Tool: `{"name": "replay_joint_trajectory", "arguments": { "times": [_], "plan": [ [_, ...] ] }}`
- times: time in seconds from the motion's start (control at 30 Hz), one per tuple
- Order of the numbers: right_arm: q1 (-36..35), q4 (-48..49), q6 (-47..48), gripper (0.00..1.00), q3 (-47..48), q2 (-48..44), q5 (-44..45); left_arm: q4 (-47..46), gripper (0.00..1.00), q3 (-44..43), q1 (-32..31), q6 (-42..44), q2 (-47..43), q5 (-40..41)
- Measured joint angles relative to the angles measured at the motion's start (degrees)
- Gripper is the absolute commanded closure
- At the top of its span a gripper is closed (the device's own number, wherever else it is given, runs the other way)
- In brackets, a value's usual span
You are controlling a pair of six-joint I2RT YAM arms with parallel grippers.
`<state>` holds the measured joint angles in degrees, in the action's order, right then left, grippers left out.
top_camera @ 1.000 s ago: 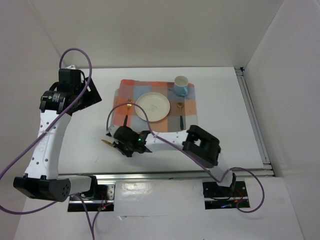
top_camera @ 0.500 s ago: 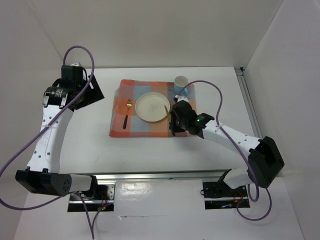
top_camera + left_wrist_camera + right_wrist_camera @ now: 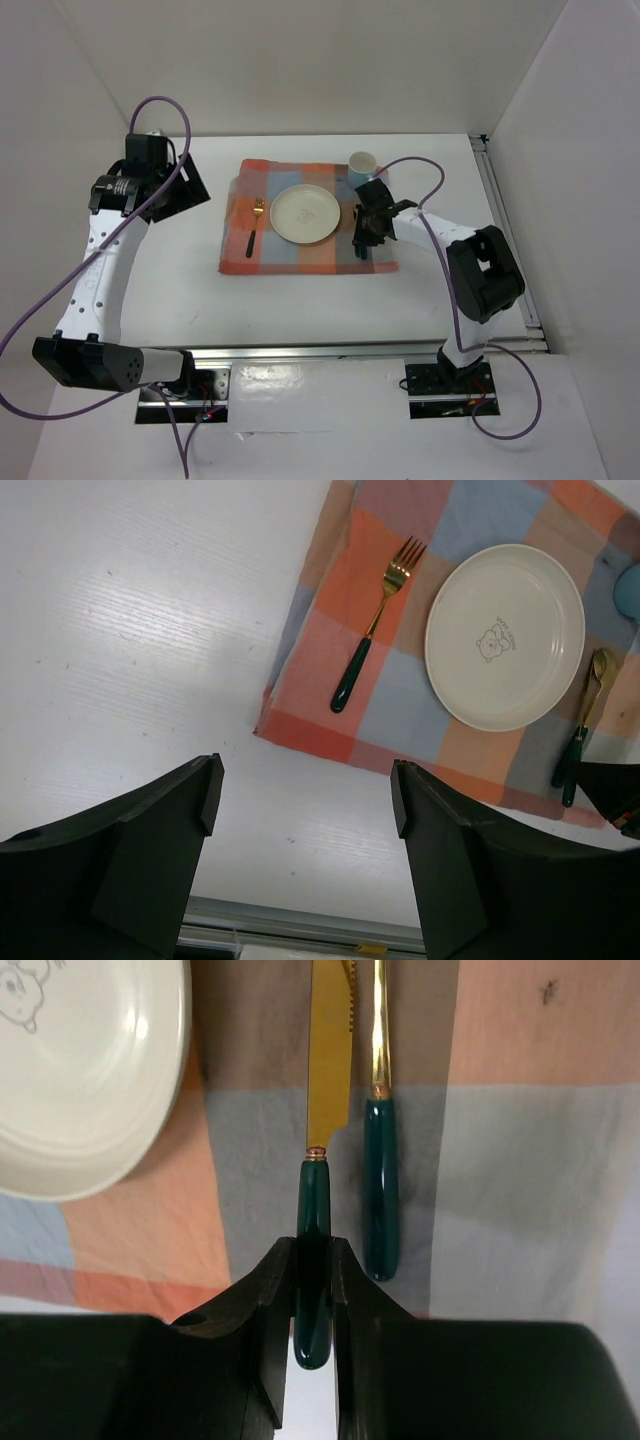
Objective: Set the dinner table for one person
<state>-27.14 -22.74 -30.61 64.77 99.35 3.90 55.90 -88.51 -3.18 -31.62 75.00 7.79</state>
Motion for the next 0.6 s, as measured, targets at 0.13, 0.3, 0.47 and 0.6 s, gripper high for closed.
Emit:
{"name": "replay_joint_trajectory", "arguments": {
  "times": [0.13, 0.3, 0.47, 0.6],
  "plan": [
    [0.9, 2.4, -0.9, 0.66, 0.6, 2.0, -1.3, -0.1, 0.15, 0.2, 0.0, -0.1, 0.0, -0.2],
    [1.0, 4.0, -1.1, 0.46, 1.0, 2.8, -3.3, -0.2, 0.15, 0.2, 0.0, -0.1, 0.0, -0.4],
    [1.0, 3.4, -1.0, 0.34, 1.2, 0.5, -3.4, -0.2, 0.15, 0.4, 0.0, -0.1, -0.1, -0.8],
    [1.7, 0.5, -0.5, 0.00, 1.8, -6.6, -1.2, -0.2, 0.15, 0.5, 0.0, -0.1, -0.1, -1.1]
  ]
}}
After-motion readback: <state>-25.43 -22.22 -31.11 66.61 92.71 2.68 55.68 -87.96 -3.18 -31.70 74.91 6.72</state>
